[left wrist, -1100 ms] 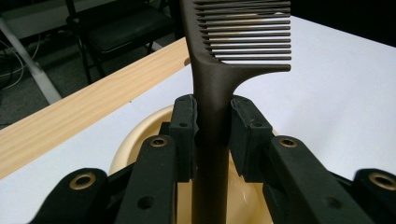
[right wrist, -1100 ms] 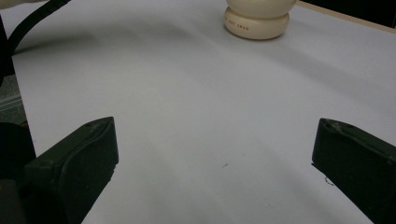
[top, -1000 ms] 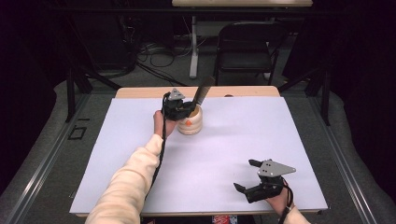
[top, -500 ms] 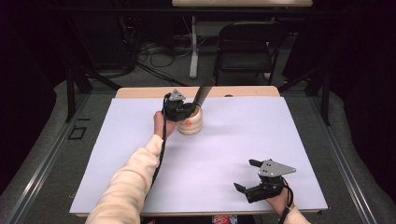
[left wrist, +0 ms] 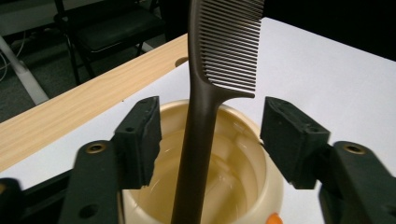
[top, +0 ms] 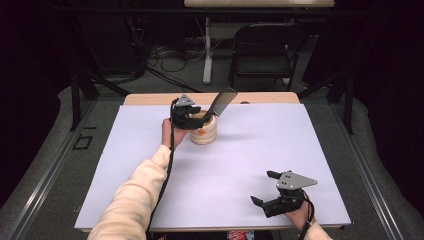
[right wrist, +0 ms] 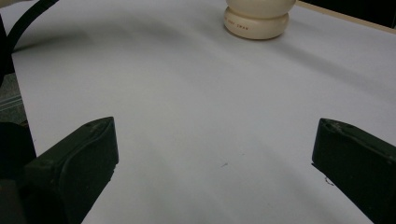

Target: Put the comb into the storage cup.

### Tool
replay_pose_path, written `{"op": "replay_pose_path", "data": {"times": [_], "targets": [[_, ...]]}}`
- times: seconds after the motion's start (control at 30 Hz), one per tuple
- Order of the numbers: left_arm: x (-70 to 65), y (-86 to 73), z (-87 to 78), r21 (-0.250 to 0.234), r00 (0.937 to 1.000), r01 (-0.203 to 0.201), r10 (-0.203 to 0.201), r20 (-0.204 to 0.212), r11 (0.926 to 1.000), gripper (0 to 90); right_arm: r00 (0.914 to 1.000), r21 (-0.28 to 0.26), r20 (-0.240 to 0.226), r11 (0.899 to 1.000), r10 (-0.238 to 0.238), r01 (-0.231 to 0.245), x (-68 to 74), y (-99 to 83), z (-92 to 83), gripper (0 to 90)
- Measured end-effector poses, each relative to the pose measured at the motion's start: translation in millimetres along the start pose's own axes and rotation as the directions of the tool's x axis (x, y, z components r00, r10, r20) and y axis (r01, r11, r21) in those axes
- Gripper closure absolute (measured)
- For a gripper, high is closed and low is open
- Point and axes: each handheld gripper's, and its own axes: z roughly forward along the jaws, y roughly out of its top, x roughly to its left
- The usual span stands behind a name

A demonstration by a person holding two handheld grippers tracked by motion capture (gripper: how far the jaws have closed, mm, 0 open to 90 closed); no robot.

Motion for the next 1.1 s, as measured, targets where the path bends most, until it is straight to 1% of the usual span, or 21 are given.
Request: {"op": "replay_pose_path", "data": {"times": [0.13, 0.2, 0.3, 0.37, 0.43, 0.63, 0.7, 0.73, 0.77, 0.83, 1.1], "targets": [[1.9, 2.2, -9.4, 0.004, 0.9999, 0.010, -0.010, -0.006, 0.9999, 29.8, 1.0000, 0.001, -0.001, 1.000, 0.001, -0.001, -0.1, -0.1, 0.3, 0.0], [2.7, 2.8, -13.6, 0.010, 1.0000, 0.009, -0.009, 0.002, 0.9999, 23.5, 1.0000, 0.000, -0.001, 1.000, 0.002, -0.002, 0.0, -0.1, 0.6, 0.0], [3.4, 4.0, -21.1, 0.015, 1.0000, -0.001, 0.001, -0.003, 0.9999, 16.8, 1.0000, 0.002, -0.001, 1.000, 0.003, -0.003, -0.2, -0.3, 0.6, 0.0], [3.3, 4.4, -25.6, 0.018, 1.0000, -0.007, 0.008, -0.006, 0.9998, 15.9, 1.0000, 0.002, 0.000, 1.000, 0.002, -0.002, -0.4, -0.4, 0.4, 0.0], [3.2, 4.5, -28.4, 0.025, 1.0000, -0.007, 0.007, -0.003, 0.9997, 13.0, 1.0000, 0.002, 0.001, 1.000, 0.004, -0.004, -0.8, -0.7, 0.6, 0.0], [2.2, 2.7, -40.1, 0.055, 0.9995, -0.027, 0.028, -0.017, 0.9981, 4.9, 1.0000, 0.004, 0.003, 1.000, 0.006, -0.006, -1.8, -1.4, 0.4, 0.0], [2.4, 1.4, -43.8, 0.063, 0.9993, -0.024, 0.025, -0.026, 0.9978, 2.8, 1.0000, 0.004, 0.003, 1.000, 0.005, -0.005, -1.5, -1.2, 0.4, 0.0], [3.3, 0.5, -46.3, 0.066, 0.9996, -0.015, 0.017, -0.024, 0.9977, 1.5, 1.0000, 0.005, 0.004, 1.000, 0.004, -0.004, -1.2, -1.0, 0.3, 0.0], [3.3, 0.0, -47.8, 0.067, 0.9994, -0.017, 0.019, -0.028, 0.9976, 0.3, 1.0000, 0.006, 0.003, 1.000, 0.005, -0.005, -0.9, -0.9, 0.5, 0.0], [3.2, -1.1, -51.6, 0.070, 0.9990, -0.024, 0.027, -0.037, 0.9973, 0.2, 1.0000, 0.007, 0.003, 1.000, 0.006, -0.006, -1.0, -0.9, 0.5, 0.0], [1.6, -9.6, -66.8, 0.071, 0.9985, -0.023, 0.026, -0.049, 0.9972, 0.2, 1.0000, 0.010, -0.002, 1.000, 0.008, -0.008, -0.9, -0.6, 1.3, 0.0]]}}
